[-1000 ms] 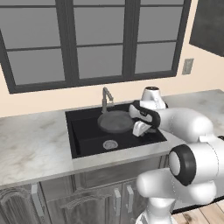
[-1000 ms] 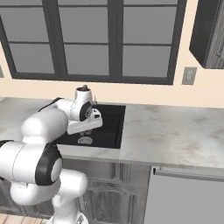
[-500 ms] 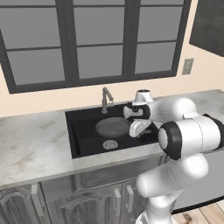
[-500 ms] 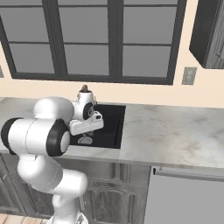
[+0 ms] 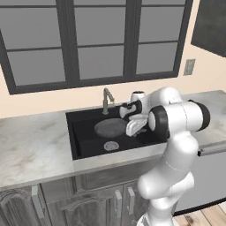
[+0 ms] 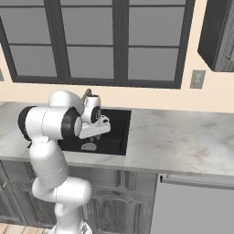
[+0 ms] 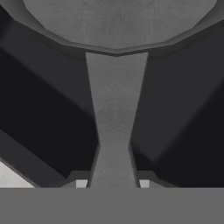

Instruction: Move the pot and pan from the stove into the sink.

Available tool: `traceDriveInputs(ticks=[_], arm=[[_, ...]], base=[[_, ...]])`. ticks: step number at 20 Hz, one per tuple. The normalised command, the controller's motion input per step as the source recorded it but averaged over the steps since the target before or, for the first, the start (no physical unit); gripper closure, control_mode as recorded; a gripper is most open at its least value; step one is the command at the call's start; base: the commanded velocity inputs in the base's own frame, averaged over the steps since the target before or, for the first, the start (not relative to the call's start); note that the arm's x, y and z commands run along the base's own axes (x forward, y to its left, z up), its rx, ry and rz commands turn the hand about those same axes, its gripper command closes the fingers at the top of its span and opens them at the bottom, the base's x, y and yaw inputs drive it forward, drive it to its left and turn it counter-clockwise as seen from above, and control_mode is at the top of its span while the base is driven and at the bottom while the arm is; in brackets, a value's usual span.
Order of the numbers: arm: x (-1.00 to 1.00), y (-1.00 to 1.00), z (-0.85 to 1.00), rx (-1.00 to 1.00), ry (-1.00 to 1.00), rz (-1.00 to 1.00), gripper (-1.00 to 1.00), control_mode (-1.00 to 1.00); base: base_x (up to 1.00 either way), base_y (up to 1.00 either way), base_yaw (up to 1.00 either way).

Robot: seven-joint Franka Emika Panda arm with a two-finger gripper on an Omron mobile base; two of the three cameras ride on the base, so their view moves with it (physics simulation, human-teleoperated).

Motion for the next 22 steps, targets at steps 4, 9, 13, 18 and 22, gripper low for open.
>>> traceDriveInputs(ticks=[4,9,13,18,22], arm=[[0.42,0.0,-0.42,0.0,0.01,0.02,1.0,-1.0],[0.25,0.01,-0.56,0.0,0.01,0.03,1.0,-1.0],[0.22,0.0,-0.47,0.0,0.0,0.03,1.0,-1.0],[0.16,0.01,-0.32,0.0,0.0,0.01,1.0,-1.0],[0.01,0.0,-0.01,0.0,0.0,0.0,1.0,-1.0]], base=[[0.0,0.0,0.0],[0.0,0.0,0.0],[0.0,0.0,0.0],[0.0,0.0,0.0],[0.0,0.0,0.0]])
